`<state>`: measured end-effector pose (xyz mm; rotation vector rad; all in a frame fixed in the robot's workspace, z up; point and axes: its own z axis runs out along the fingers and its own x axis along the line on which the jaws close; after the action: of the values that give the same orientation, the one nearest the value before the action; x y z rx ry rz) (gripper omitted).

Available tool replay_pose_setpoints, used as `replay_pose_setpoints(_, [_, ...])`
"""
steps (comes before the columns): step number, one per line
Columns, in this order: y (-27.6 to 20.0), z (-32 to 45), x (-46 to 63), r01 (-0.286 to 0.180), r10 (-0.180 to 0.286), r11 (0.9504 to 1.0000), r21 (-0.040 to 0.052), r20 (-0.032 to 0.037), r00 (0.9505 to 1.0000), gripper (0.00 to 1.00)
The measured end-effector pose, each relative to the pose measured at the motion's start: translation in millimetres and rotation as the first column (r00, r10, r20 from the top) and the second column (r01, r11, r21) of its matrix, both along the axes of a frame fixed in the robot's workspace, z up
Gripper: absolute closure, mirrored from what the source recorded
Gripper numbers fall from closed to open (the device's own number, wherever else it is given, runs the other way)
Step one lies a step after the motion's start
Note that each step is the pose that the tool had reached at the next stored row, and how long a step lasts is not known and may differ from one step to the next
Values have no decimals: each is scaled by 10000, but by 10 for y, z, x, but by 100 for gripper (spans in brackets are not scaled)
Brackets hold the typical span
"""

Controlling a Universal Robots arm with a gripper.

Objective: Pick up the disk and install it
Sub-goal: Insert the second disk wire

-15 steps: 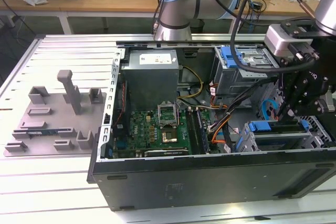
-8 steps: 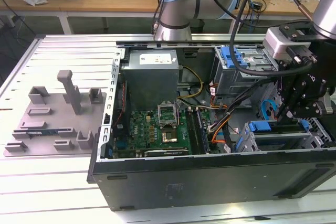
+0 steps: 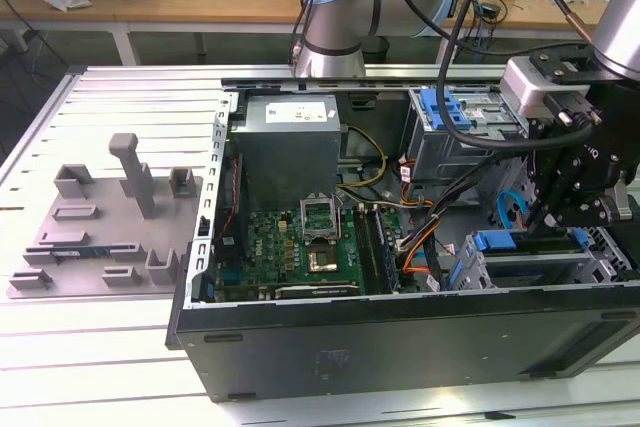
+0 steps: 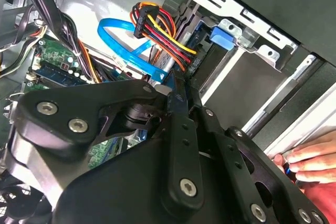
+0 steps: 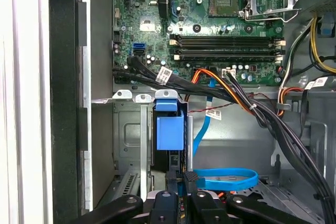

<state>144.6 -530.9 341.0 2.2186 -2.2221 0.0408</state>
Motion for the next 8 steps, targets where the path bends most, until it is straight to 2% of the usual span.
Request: replay_pose_setpoints(8, [0,-37,0,-45,45,10000,2,0,10000,84])
